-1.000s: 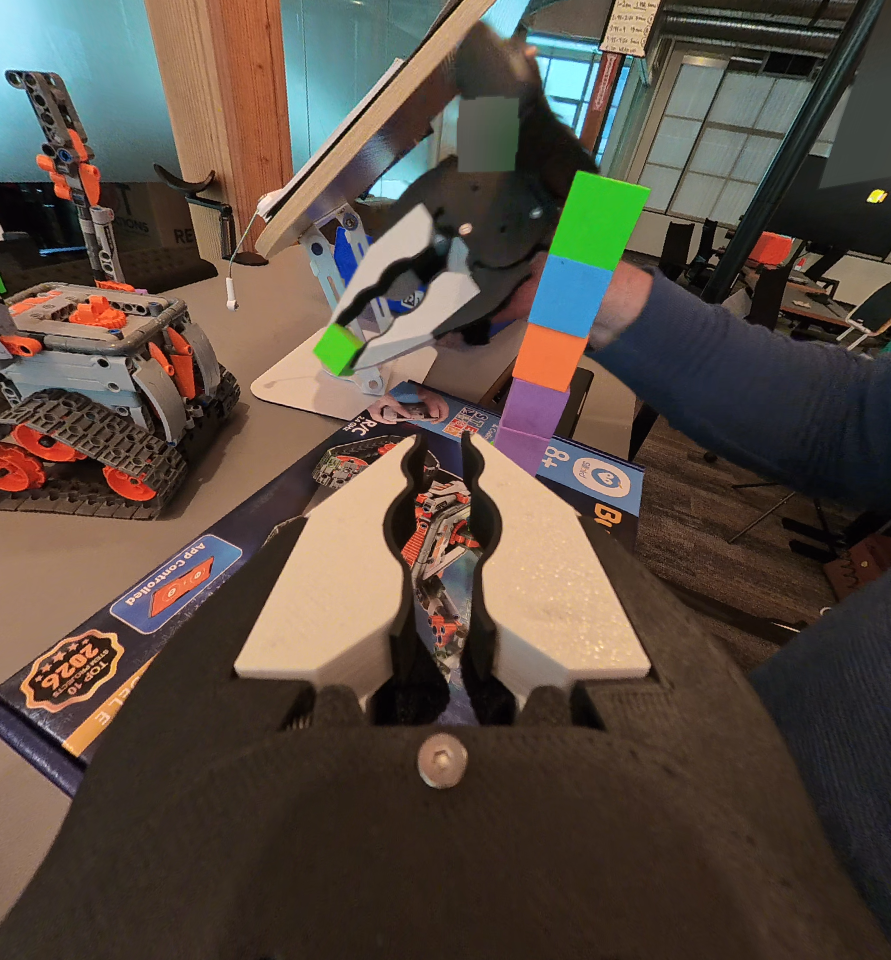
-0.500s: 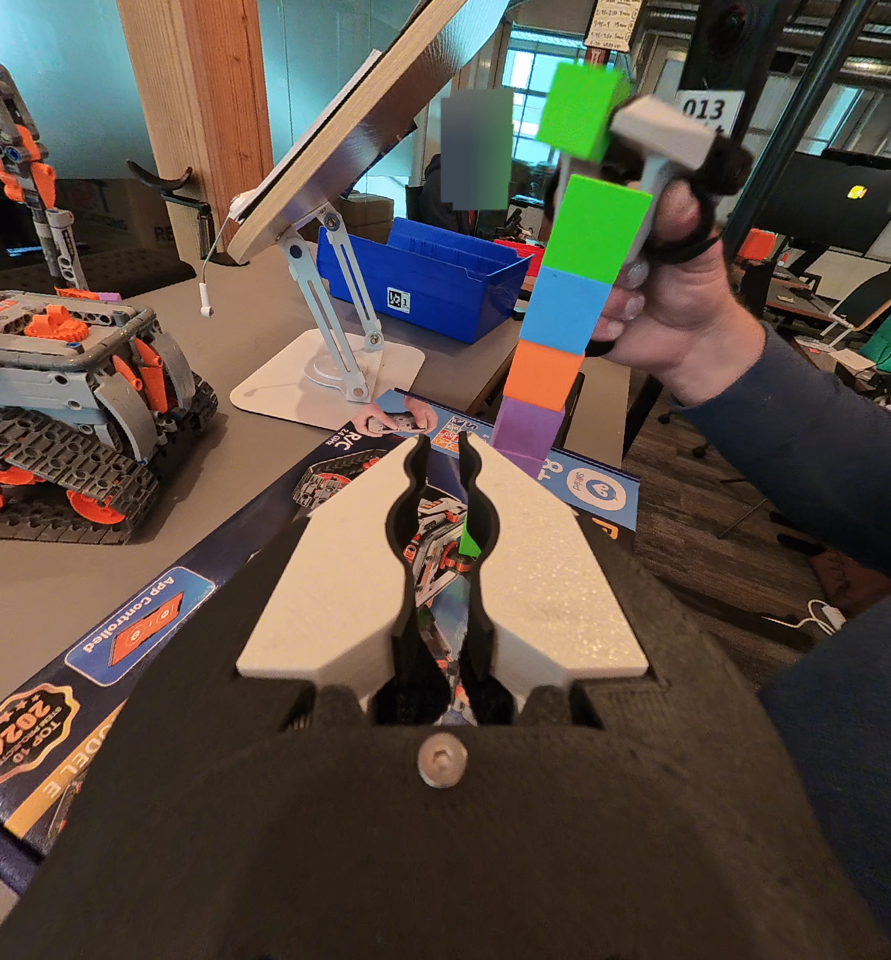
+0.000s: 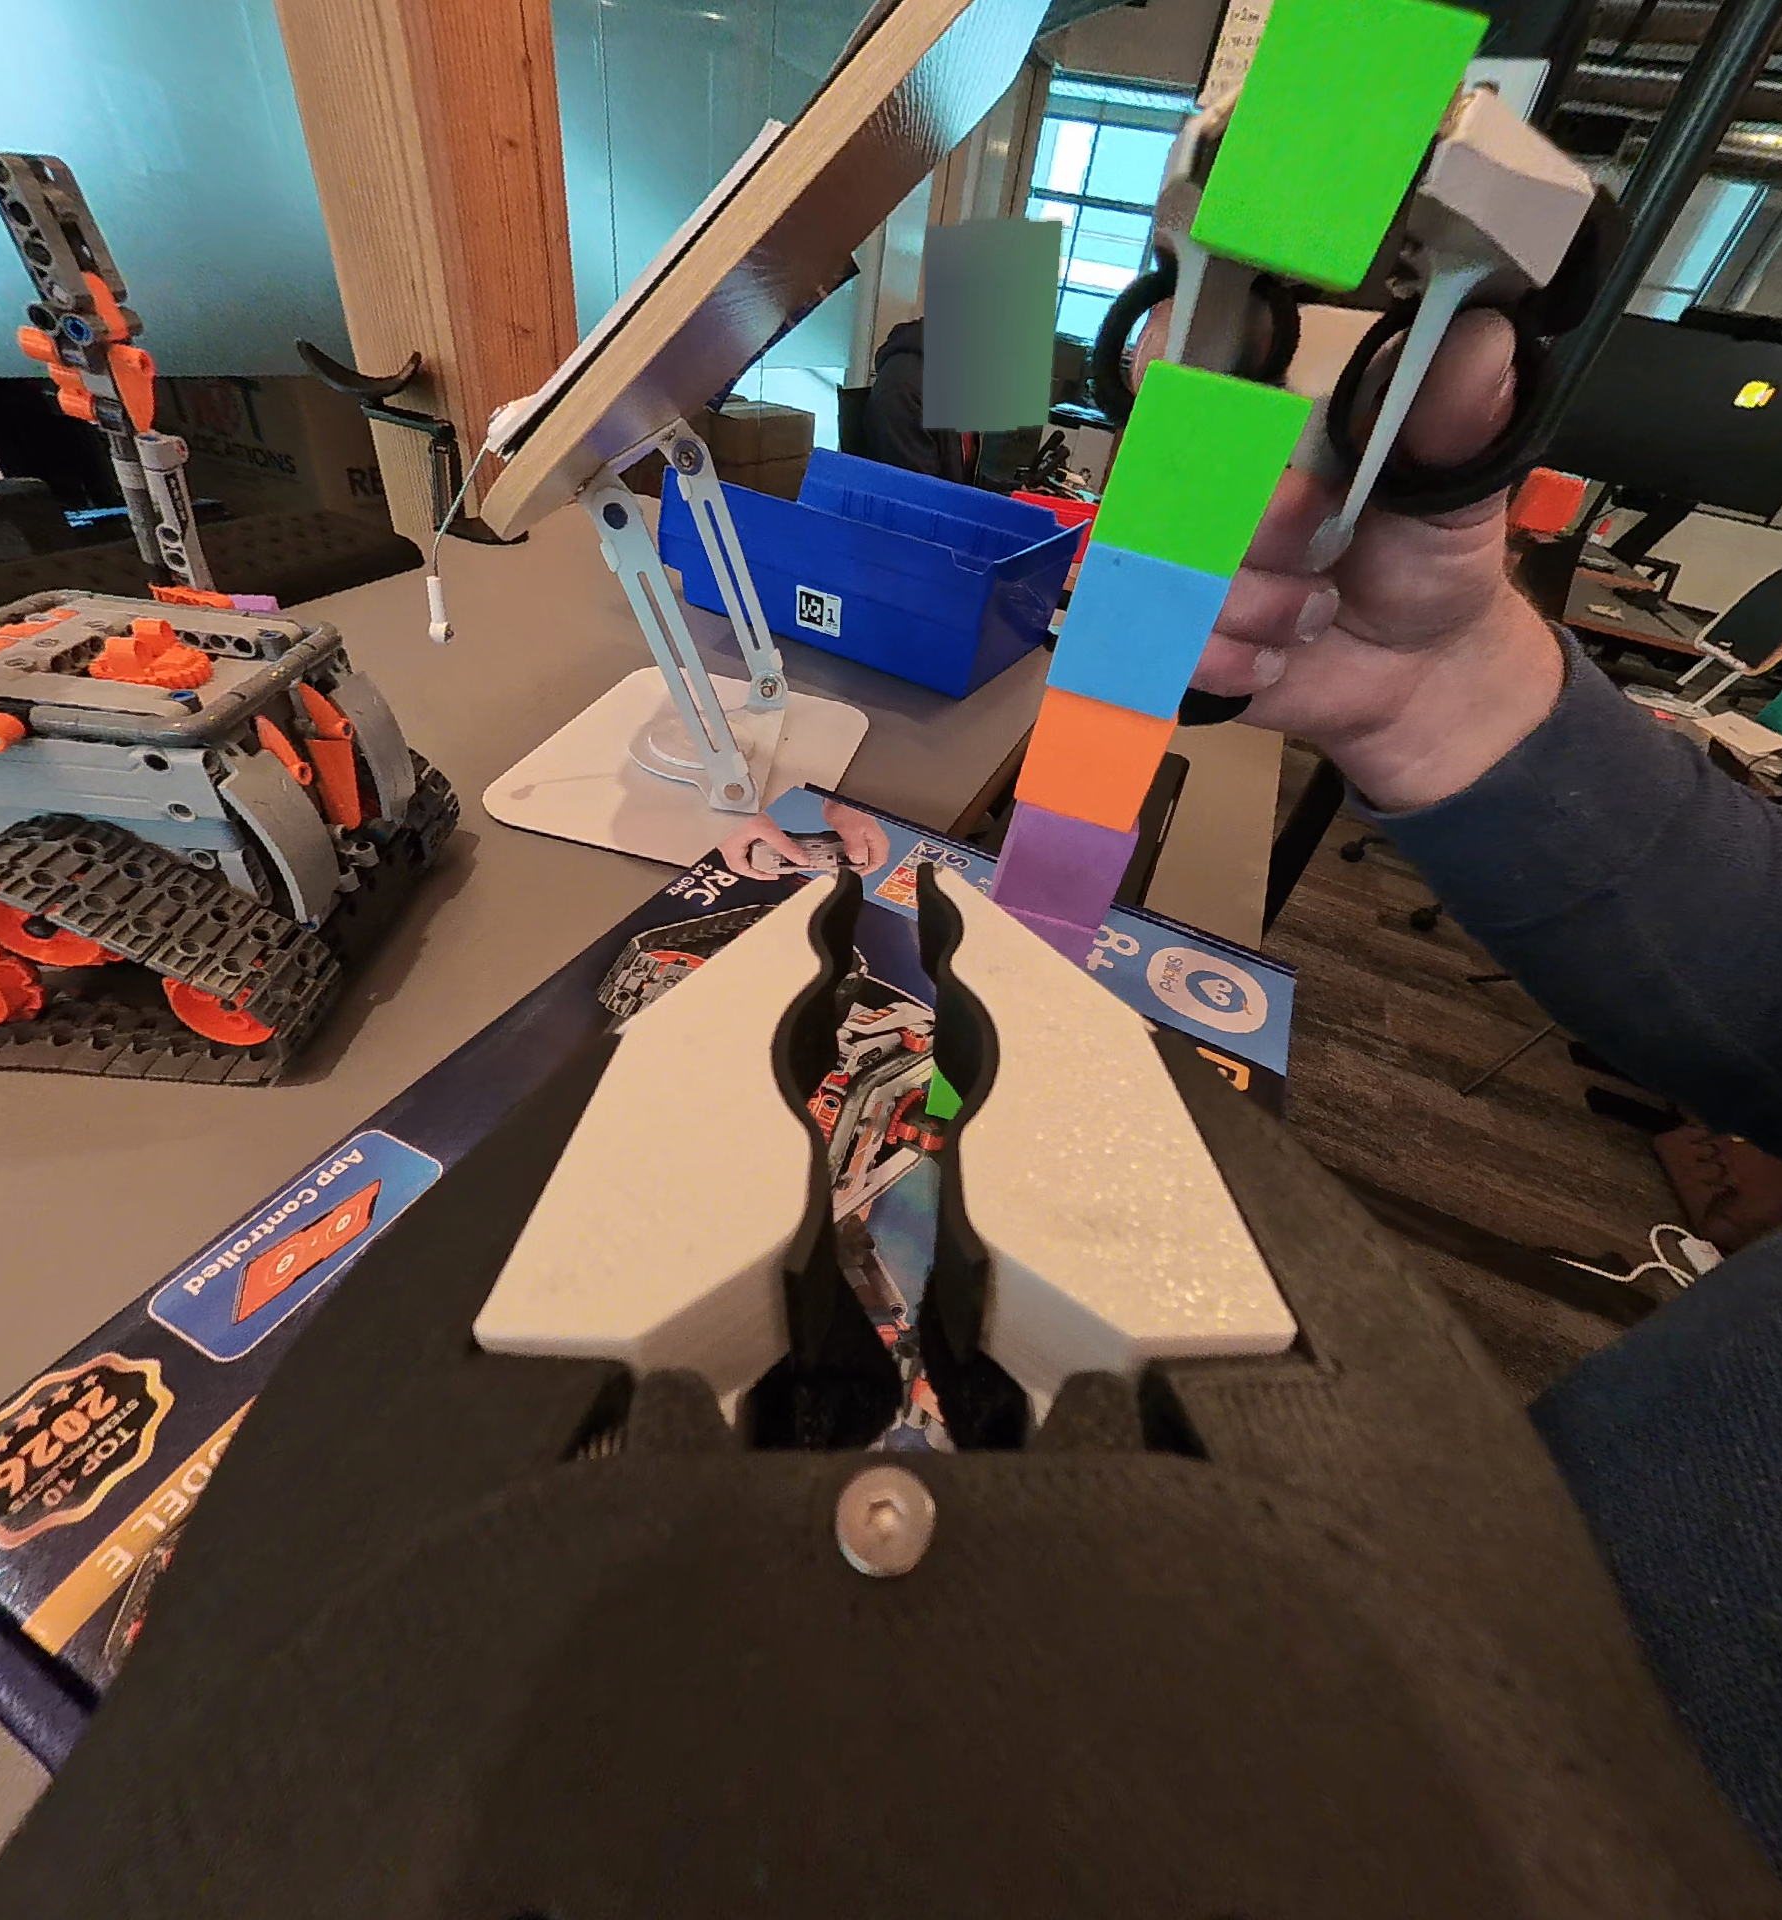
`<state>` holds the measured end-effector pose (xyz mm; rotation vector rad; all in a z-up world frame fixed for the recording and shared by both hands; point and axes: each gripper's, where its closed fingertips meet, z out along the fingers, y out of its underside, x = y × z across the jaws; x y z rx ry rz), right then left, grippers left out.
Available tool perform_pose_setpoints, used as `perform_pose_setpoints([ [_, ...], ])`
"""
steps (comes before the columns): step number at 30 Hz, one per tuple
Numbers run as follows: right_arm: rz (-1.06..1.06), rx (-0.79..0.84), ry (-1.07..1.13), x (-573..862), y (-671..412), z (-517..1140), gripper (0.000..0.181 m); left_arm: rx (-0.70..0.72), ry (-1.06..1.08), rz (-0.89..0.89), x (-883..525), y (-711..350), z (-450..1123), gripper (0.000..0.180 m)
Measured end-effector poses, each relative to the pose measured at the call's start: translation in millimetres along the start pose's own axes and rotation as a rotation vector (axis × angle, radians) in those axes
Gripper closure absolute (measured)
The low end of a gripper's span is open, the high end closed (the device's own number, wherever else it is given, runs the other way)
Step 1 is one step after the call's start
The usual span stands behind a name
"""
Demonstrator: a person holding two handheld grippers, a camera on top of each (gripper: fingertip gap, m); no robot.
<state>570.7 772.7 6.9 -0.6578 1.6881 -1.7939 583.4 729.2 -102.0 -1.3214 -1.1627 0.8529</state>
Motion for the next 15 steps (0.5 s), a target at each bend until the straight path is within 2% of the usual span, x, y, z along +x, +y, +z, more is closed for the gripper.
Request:
perform_pose_setpoints([
  [15,0.025,-0.002,-0.004,1,13,2,0.154,-0.005,0.001,0.0,0,1,0,0.17],
])
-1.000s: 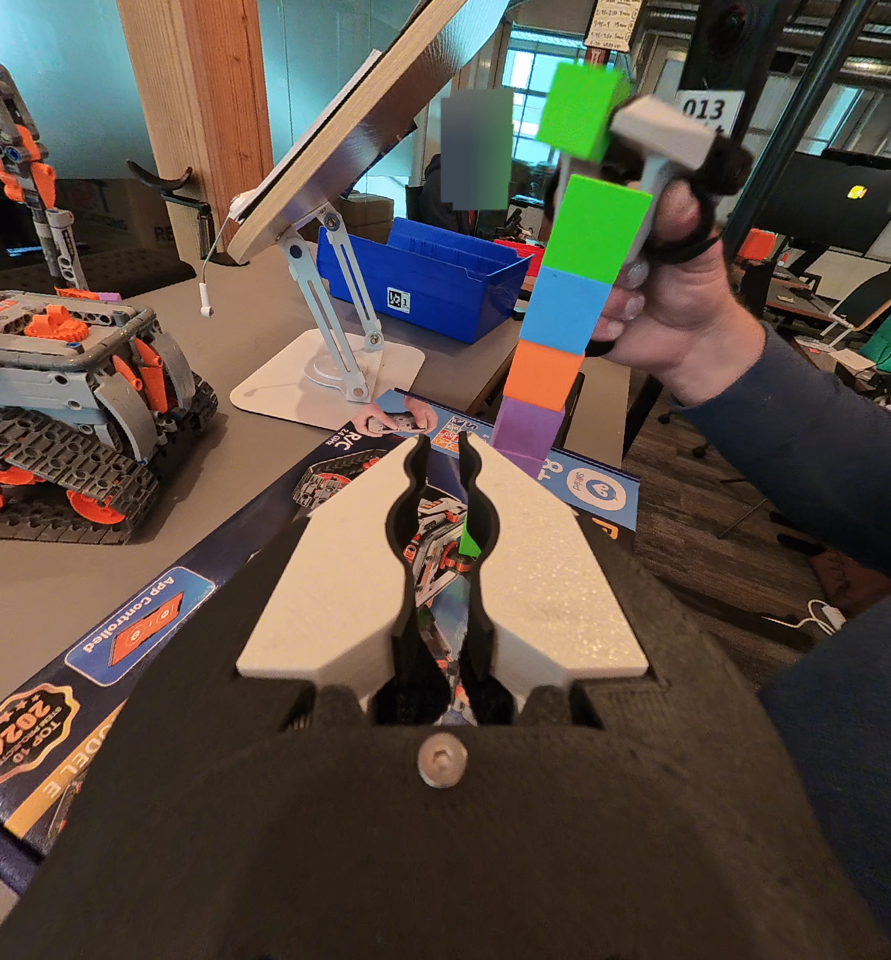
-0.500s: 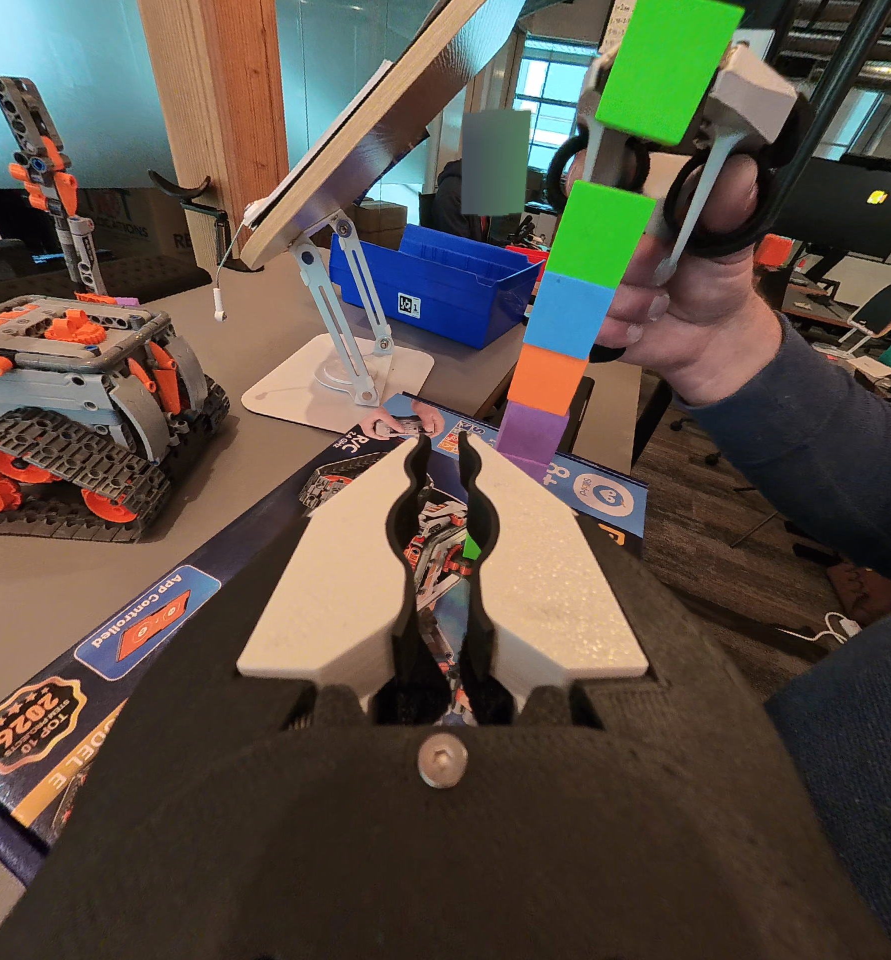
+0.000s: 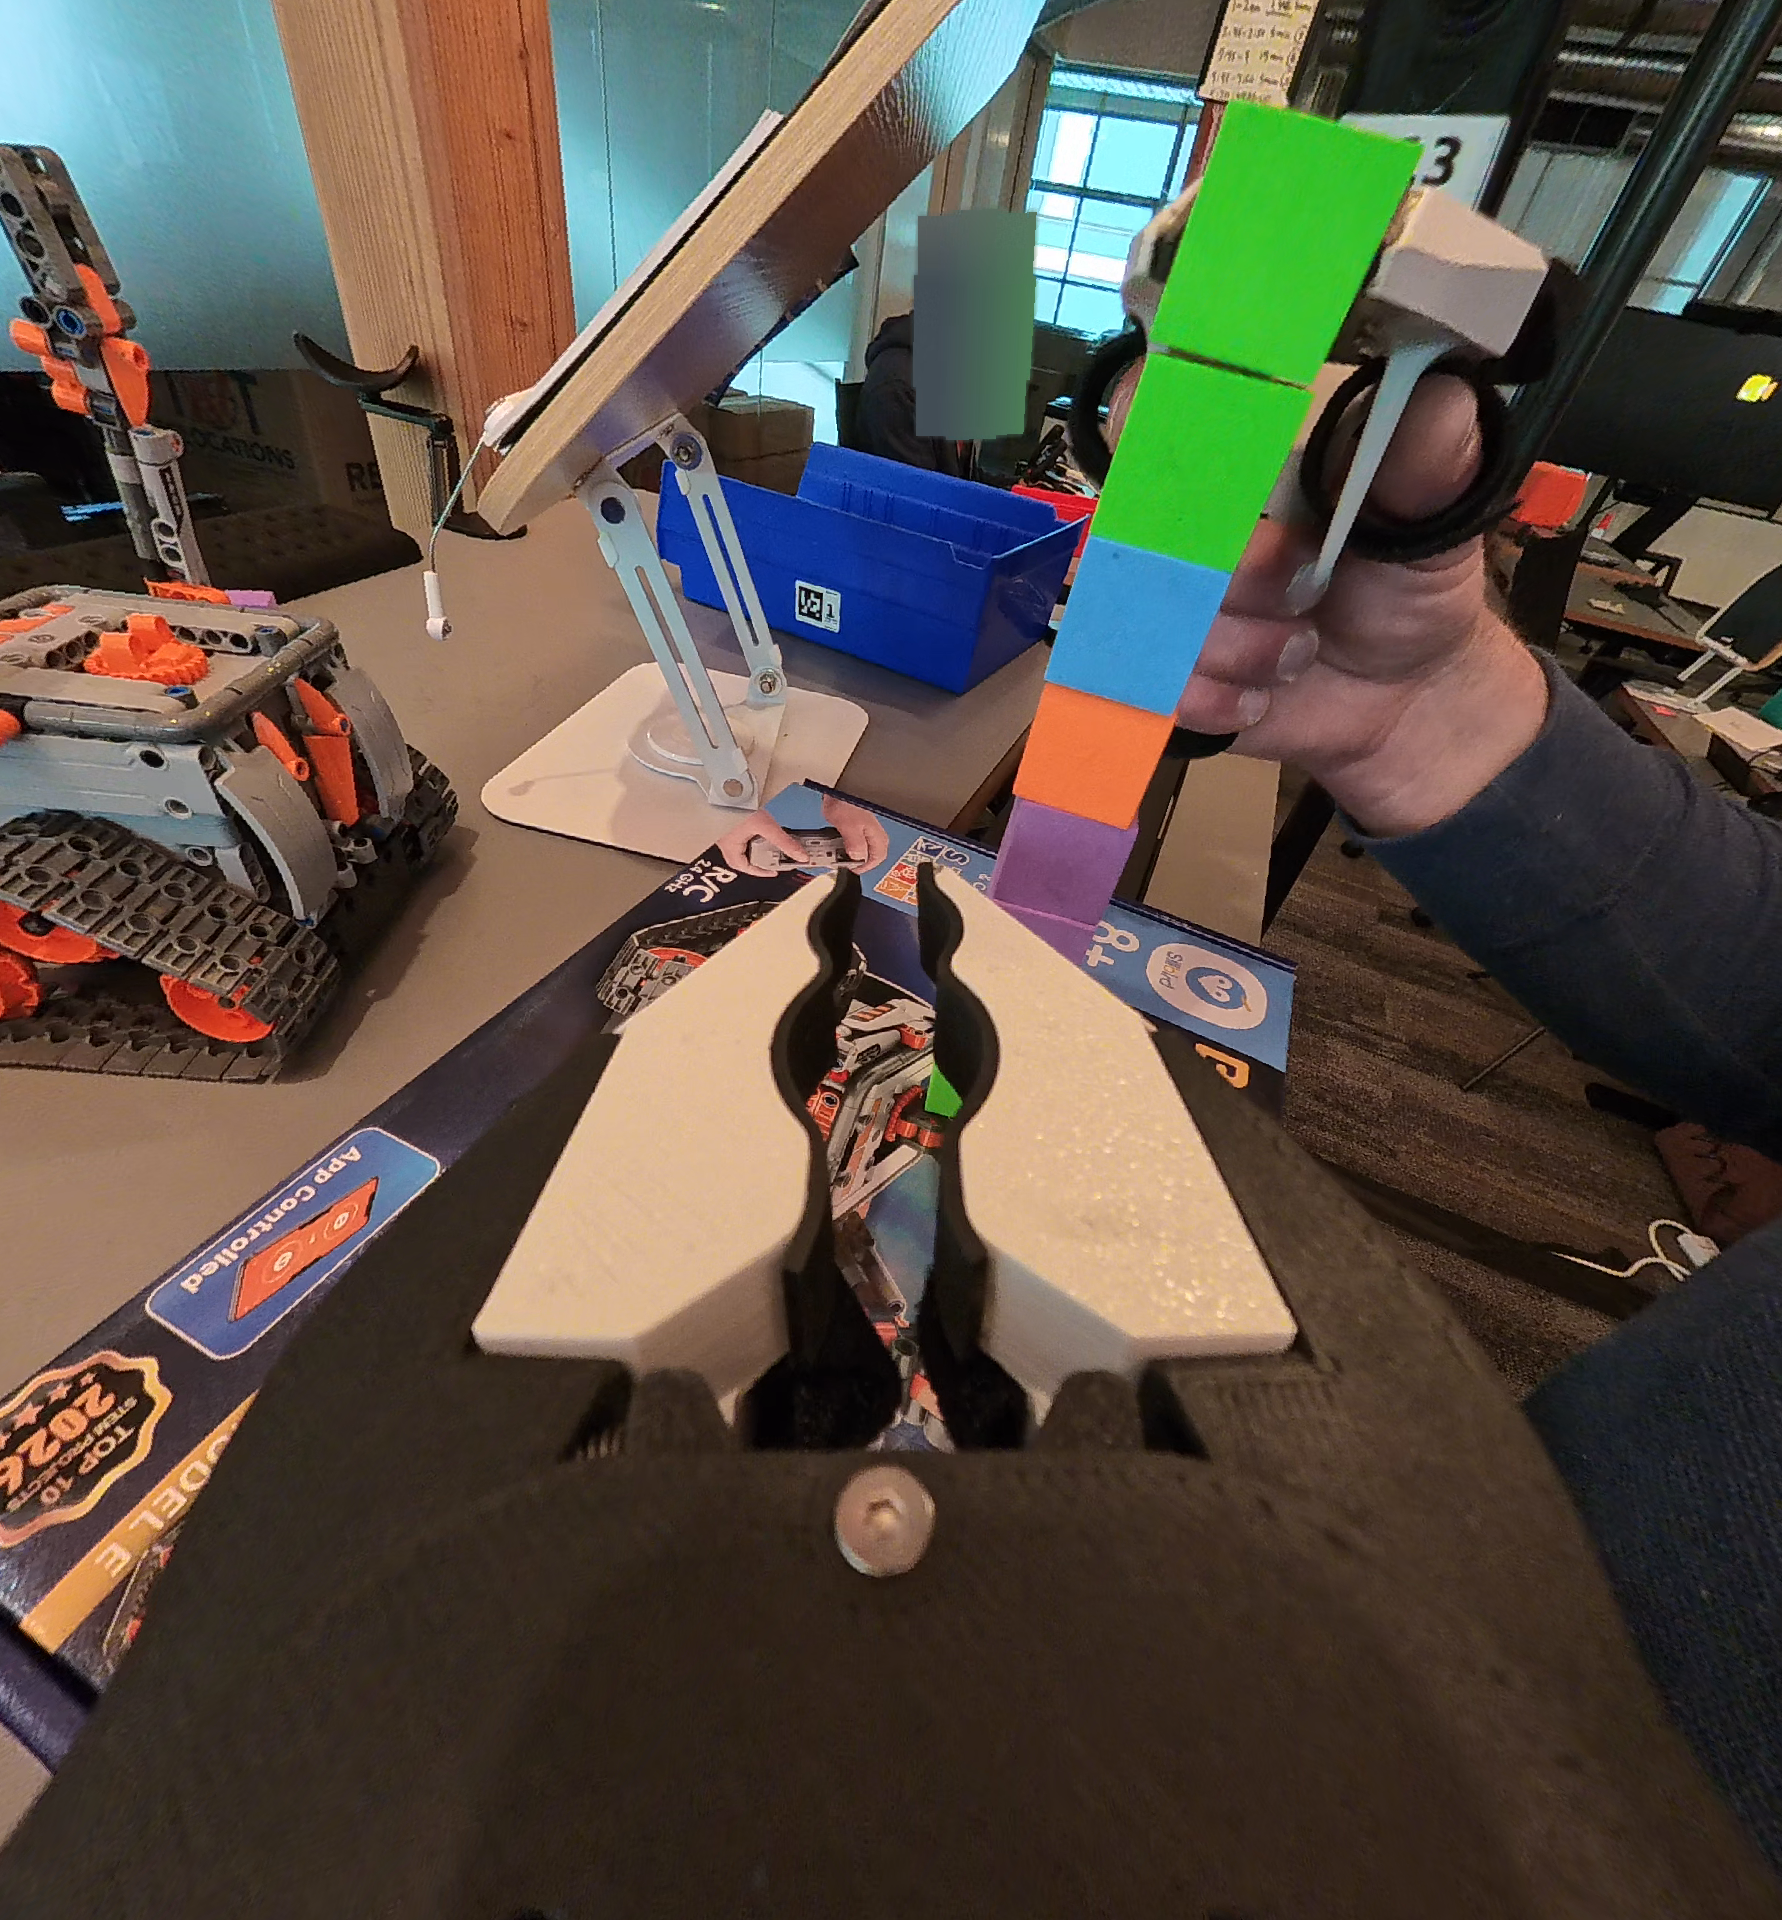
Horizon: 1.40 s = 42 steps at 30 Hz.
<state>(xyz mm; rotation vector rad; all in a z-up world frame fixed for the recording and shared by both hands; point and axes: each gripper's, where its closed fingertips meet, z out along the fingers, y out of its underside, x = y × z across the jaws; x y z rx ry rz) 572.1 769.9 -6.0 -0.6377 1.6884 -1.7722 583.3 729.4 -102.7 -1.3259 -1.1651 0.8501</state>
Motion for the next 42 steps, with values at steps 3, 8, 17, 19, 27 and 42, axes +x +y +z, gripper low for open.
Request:
perform_pose_setpoints([
  [3,0.012,0.011,-0.006,0,1,1,0.154,0.001,0.001,0.0,0,0,0,0.17],
  [8,0.021,0.024,-0.005,0,-1,1,0.145,0.0,0.001,0.004,0,0,-1,0.17],
  [17,-0.007,0.092,0.081,3,-12,-31,0.142,-0.013,-0.122,0.221,-12,-78,-29,0.153],
  [19,-0.008,0.109,0.105,5,-12,-40,0.142,-0.051,-0.192,0.332,-33,-110,-32,0.143],
  [27,0.003,0.161,0.132,4,-6,-48,0.146,-0.222,-0.283,0.436,-174,-150,23,0.105],
  [42,0.026,0.186,0.177,8,3,-63,0.152,-0.247,-0.14,0.175,-240,-119,67,0.154],
])
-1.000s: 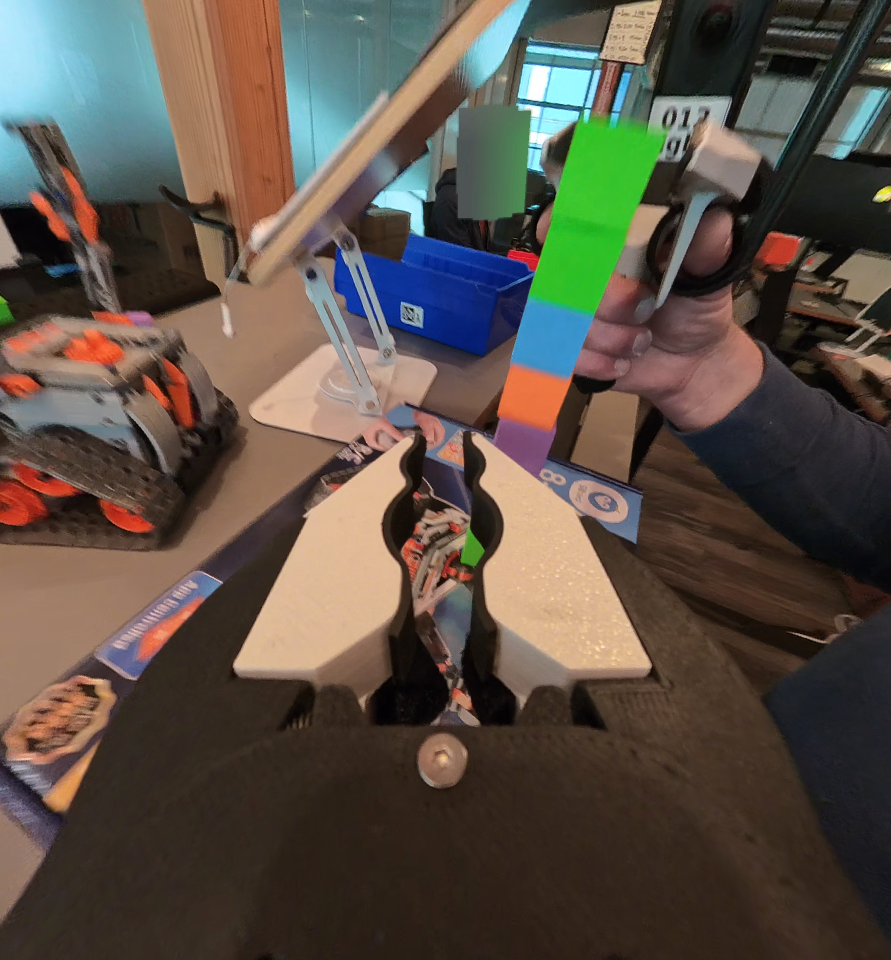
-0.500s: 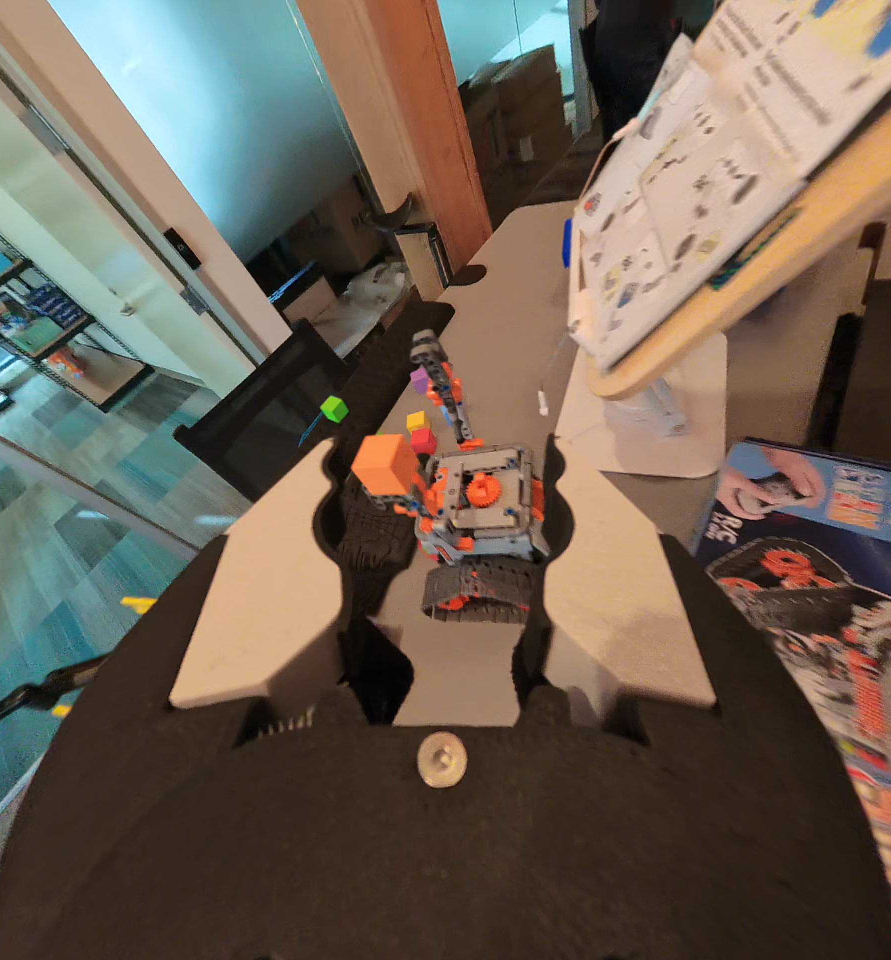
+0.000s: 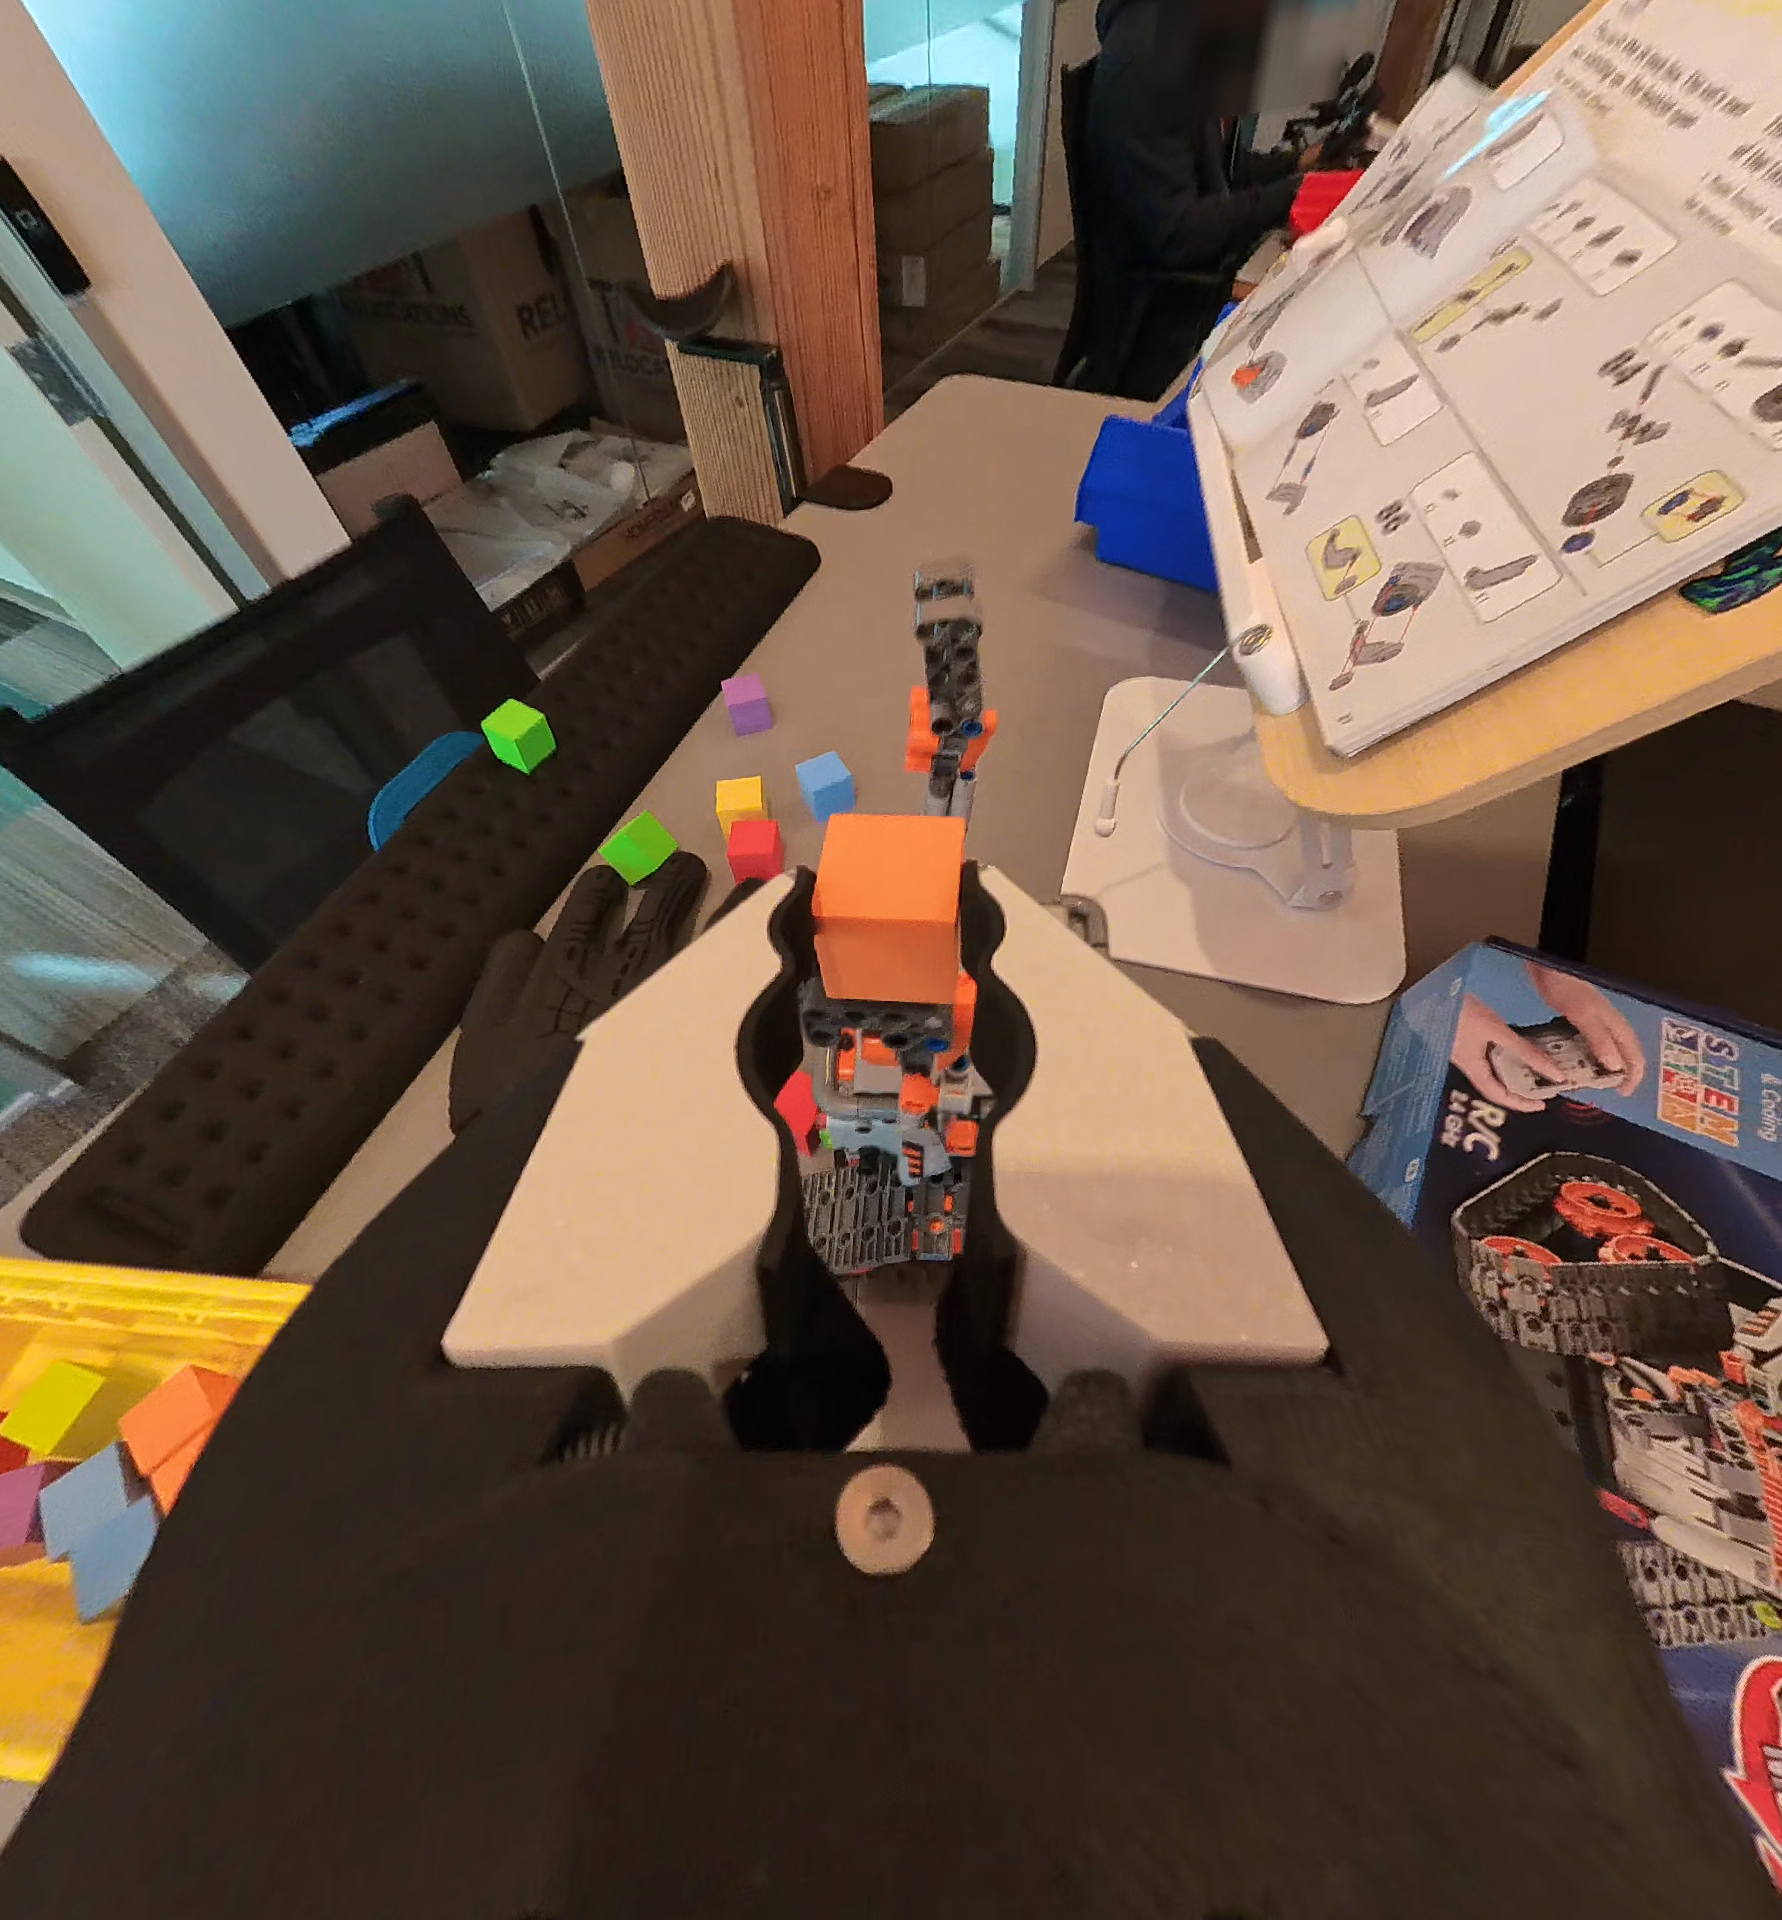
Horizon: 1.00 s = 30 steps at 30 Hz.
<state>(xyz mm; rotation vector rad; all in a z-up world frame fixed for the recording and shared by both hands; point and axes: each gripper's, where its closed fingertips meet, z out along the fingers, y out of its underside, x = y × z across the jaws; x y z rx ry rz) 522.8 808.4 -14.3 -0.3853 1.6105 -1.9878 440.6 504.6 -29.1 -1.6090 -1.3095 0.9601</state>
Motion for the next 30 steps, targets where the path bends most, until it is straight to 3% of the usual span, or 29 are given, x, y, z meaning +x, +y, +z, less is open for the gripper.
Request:
perform_pose_setpoints([
  [11,-0.004,-0.038,0.047,13,13,2,0.157,0.199,0.16,0.104,146,-74,-94,0.154],
  [20,0.0,-0.069,0.073,18,29,2,0.16,0.186,0.254,0.161,267,-63,-111,0.154],
  [30,0.013,-0.068,0.066,14,32,0,0.161,0.171,0.264,0.123,288,-42,-93,0.154],
])
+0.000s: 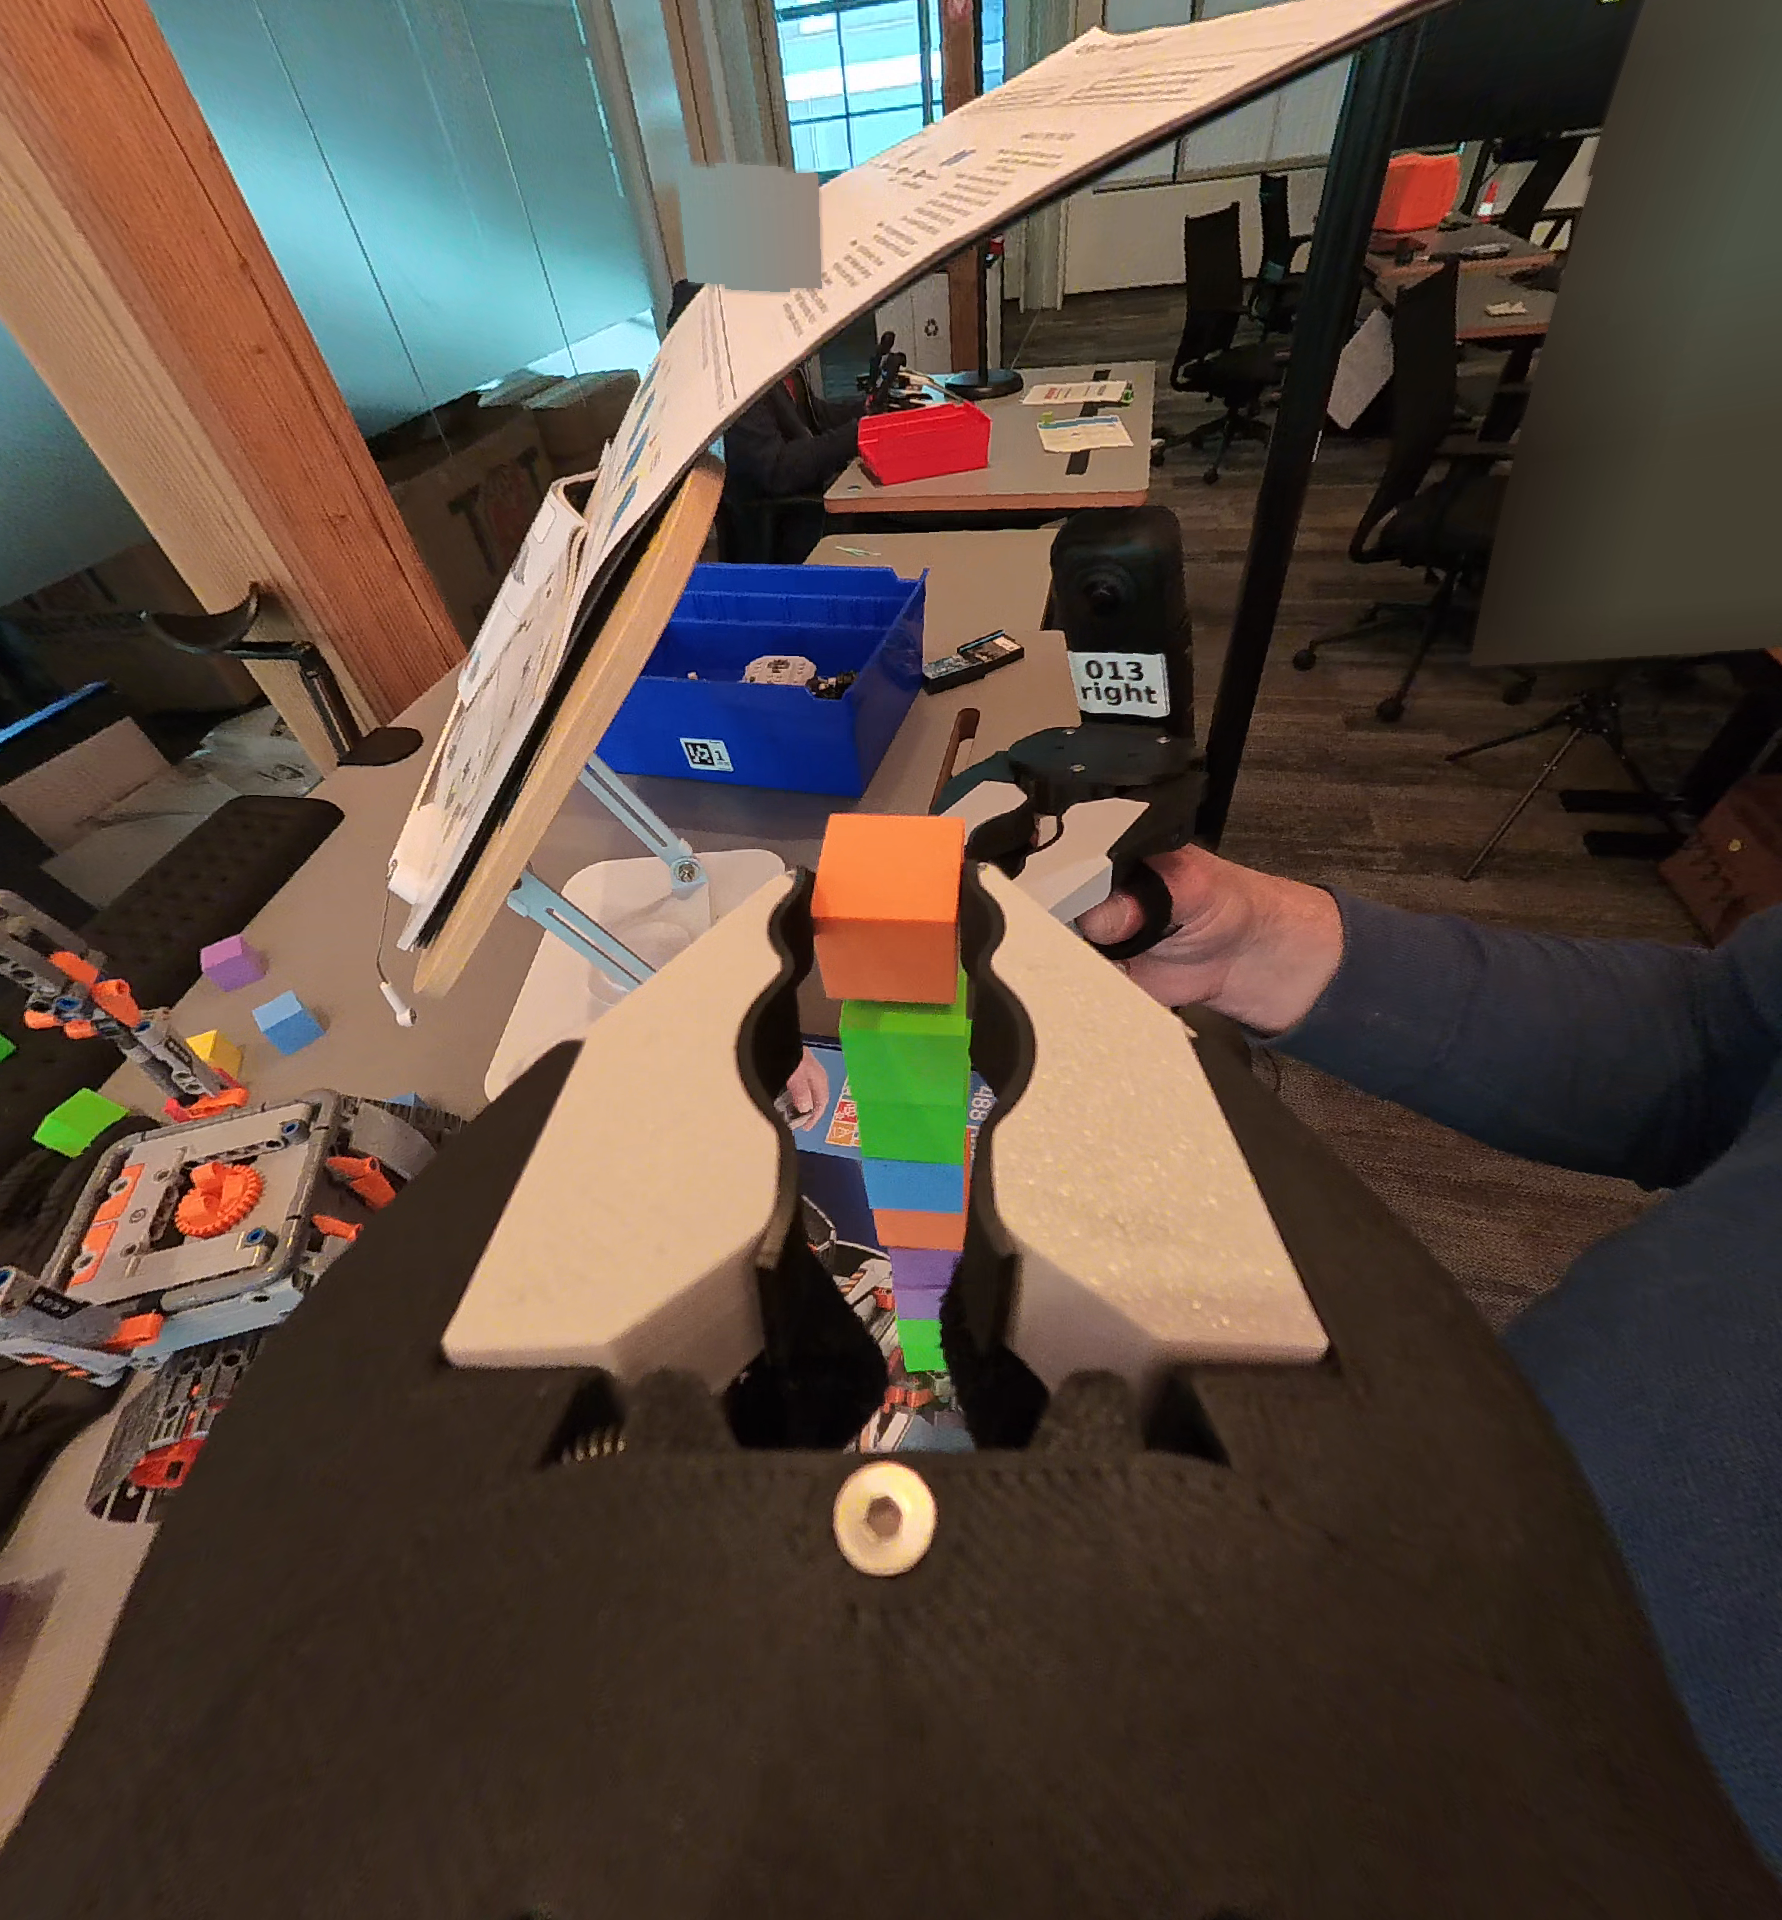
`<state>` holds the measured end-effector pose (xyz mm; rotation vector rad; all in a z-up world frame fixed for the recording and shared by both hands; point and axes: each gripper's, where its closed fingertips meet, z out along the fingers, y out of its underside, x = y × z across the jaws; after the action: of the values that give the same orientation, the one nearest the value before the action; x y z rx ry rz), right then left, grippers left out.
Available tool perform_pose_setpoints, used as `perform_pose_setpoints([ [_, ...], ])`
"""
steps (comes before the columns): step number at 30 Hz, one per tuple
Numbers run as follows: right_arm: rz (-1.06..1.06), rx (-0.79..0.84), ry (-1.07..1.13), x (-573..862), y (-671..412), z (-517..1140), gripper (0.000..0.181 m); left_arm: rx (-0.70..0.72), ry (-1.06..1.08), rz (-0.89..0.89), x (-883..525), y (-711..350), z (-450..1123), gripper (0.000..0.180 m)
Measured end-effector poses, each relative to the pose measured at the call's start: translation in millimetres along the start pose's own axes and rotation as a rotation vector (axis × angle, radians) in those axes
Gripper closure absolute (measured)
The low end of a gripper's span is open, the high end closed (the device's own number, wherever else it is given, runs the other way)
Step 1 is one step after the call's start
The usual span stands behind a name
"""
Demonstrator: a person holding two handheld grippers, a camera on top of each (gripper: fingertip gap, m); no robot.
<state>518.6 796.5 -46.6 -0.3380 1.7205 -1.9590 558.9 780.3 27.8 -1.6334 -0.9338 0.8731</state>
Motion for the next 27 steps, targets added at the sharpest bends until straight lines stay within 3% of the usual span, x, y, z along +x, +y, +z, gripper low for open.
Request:
perform_pose_setpoints([
  [10,0.007,0.007,-0.003,-1.2,-0.3,-4.7,0.162,-0.081,-0.015,0.089,6.1,1.5,0.9,0.154],
  [27,0.011,0.024,-0.013,-2.5,-3.4,-7.0,0.163,-0.092,-0.017,0.081,3.0,2.8,-0.4,0.154],
])
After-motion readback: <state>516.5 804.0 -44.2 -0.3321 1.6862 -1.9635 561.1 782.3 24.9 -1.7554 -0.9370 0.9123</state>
